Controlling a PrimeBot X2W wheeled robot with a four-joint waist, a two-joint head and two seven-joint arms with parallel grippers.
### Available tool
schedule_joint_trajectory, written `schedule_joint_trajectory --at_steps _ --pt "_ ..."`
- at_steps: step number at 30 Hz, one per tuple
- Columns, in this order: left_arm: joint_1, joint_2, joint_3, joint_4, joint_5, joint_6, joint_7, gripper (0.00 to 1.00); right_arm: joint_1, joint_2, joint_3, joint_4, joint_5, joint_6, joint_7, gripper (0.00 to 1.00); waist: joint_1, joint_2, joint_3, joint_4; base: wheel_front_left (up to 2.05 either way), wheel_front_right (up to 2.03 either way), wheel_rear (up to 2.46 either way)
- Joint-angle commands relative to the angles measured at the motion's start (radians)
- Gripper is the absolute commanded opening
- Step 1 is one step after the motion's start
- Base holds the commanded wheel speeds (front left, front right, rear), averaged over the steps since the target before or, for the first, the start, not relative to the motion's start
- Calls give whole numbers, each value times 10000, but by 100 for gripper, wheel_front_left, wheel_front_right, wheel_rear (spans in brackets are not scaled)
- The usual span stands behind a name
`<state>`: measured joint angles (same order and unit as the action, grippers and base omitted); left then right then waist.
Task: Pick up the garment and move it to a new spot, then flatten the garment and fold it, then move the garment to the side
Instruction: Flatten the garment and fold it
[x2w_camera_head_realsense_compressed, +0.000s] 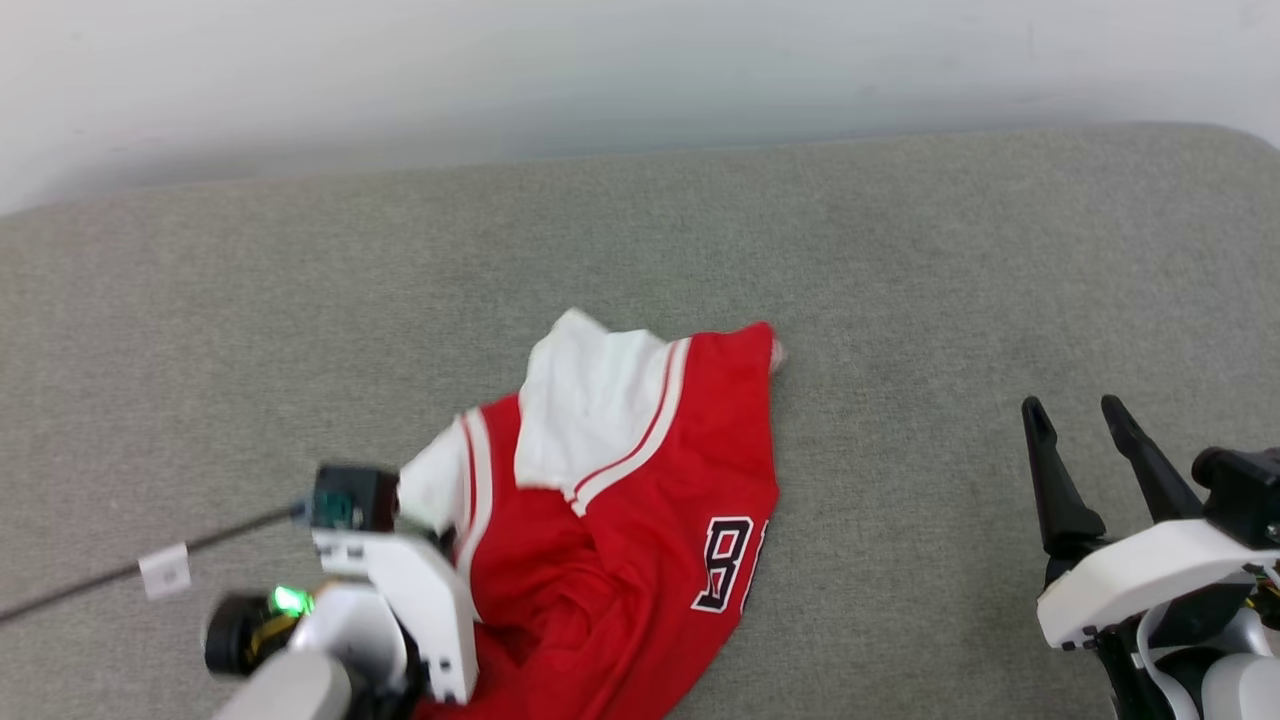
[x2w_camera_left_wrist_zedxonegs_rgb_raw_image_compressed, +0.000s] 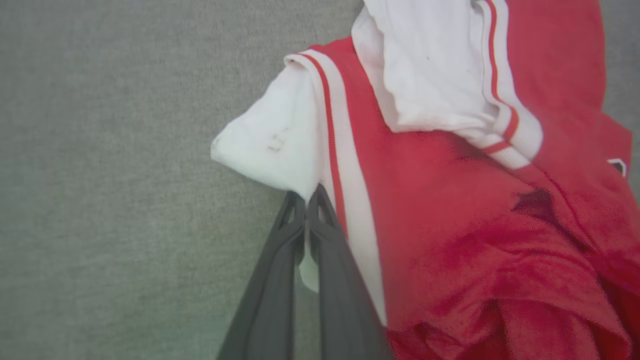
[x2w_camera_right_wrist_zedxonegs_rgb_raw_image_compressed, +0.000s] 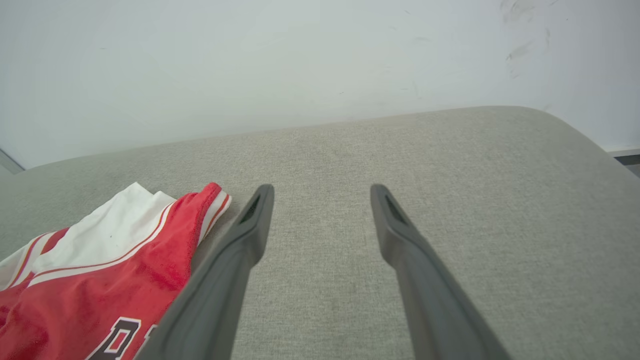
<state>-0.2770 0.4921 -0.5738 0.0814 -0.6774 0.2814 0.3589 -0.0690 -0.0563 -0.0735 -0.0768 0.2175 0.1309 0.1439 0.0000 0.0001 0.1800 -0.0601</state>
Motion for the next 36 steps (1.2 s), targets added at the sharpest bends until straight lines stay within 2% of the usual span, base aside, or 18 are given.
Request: schedule_joint_trajectory --at_steps 1,2,3,4,5,15,25,31,36 --pt "235 -117 36 -47 -148 46 -69 0 146 21 -30 -78 -33 -3 41 100 0 -1 -139 110 0 0 0" --pt "510 -176 71 -12 -279 93 -140 0 187 26 -60 -112 -36 -3 68 100 0 -1 -179 145 0 0 0" --pt "698 -174 118 48 -339 131 -252 6 225 29 -57 -162 -50 -3 117 100 0 -1 -220 167 0 0 0" --pt "847 -250 192 107 -429 174 -413 78 261 32 -50 -207 -62 -3 142 100 0 -1 -269 184 0 0 0" --pt "984 -316 216 173 -458 170 -580 100 301 36 -42 -241 -82 -3 192 100 0 -1 -335 198 0 0 0" --pt "1088 -766 658 125 211 347 -3219 100 664 45 -76 -516 -124 -3 509 100 0 -1 -875 196 0 0 0" --pt "672 -1056 1073 -306 706 278 -5348 100 634 54 -203 -427 139 -3 916 100 0 -1 -803 219 0 0 0" --pt "344 -1115 1023 -755 983 270 -5681 100 -56 -429 373 278 936 -3 2372 100 0 -1 -468 589 0 0 0" --pt "104 -1219 823 -1102 1216 287 -5742 100 -962 -1089 1528 856 1766 -3 4181 100 0 -1 -158 1081 0 0 0"
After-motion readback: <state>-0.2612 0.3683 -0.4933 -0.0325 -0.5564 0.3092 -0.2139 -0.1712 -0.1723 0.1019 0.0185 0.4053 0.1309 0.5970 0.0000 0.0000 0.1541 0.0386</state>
